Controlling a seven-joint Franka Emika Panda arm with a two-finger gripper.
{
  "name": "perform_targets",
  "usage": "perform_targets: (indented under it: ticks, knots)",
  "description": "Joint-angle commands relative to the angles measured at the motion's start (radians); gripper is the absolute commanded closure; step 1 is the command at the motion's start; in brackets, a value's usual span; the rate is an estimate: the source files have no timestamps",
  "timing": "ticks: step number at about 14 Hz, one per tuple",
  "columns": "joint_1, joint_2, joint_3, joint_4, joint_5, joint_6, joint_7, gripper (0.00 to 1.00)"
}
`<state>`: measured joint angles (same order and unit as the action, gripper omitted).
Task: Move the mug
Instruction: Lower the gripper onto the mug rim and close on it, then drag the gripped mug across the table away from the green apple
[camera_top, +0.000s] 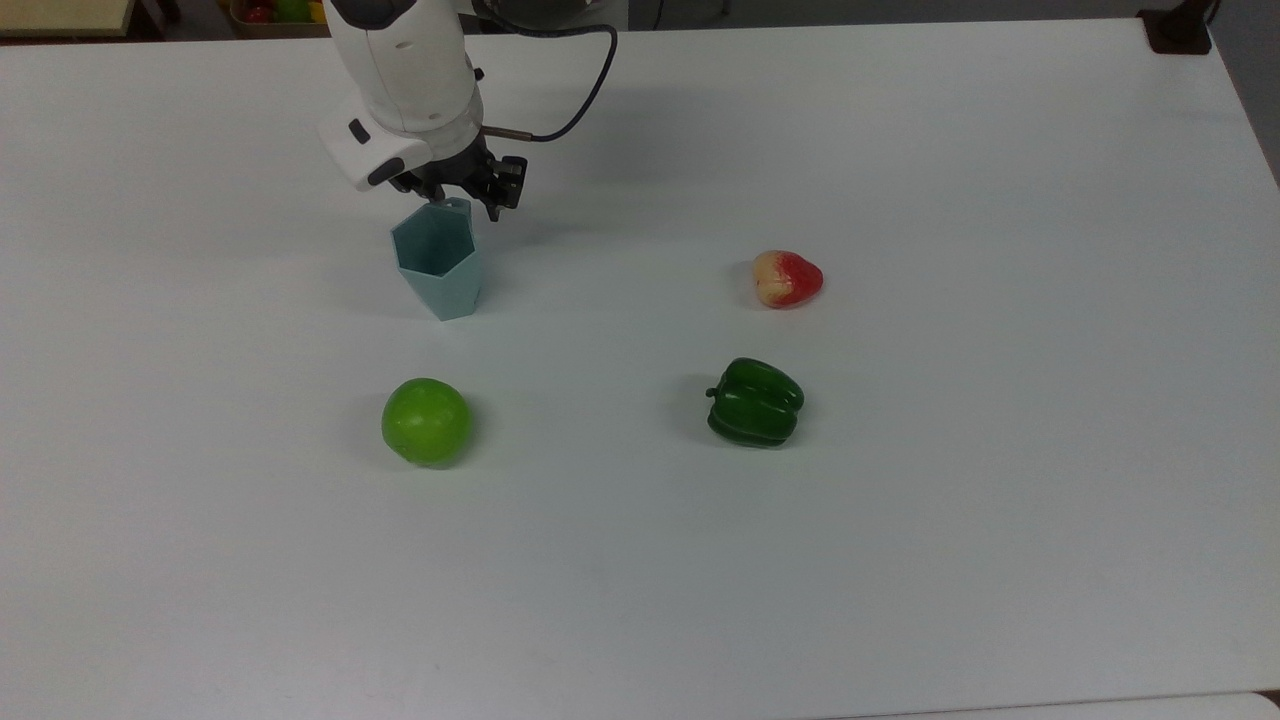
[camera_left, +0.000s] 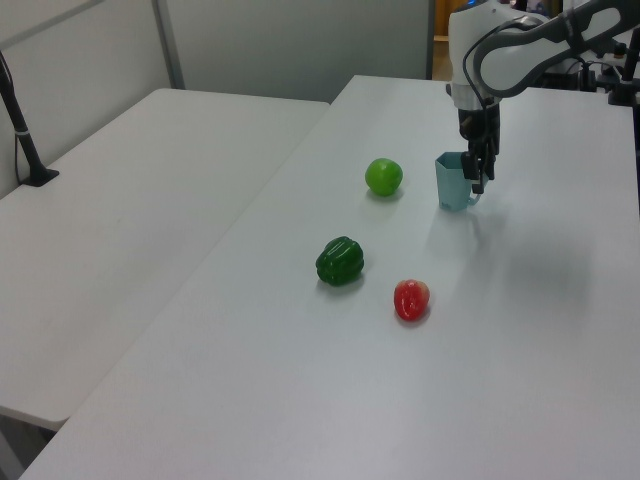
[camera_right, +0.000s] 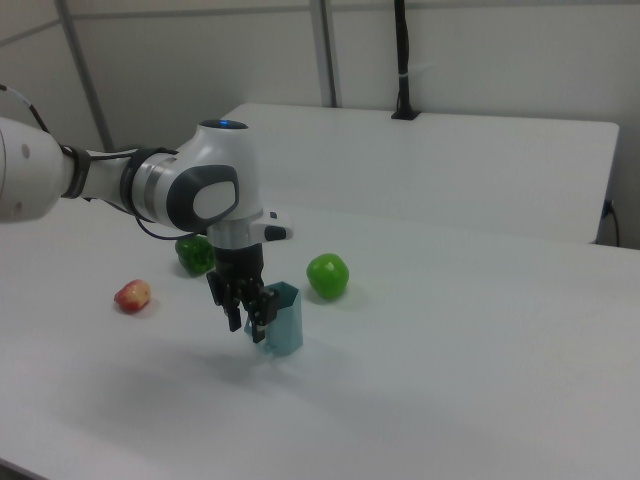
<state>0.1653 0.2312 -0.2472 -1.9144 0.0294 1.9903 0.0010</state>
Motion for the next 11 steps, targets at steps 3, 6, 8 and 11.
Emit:
perform_targets:
  ticks: [3,6,8,11]
  knots:
    - [0.017,0.000,-0.007,-0.020,-0.019,0.035,0.027,0.60]
    - [0.016,0.000,-0.007,-0.018,-0.022,0.033,0.027,0.77]
    - [0.016,-0.001,-0.009,-0.017,-0.023,0.031,0.027,0.85]
    - [0.016,-0.007,-0.009,-0.012,-0.023,0.030,0.027,0.93]
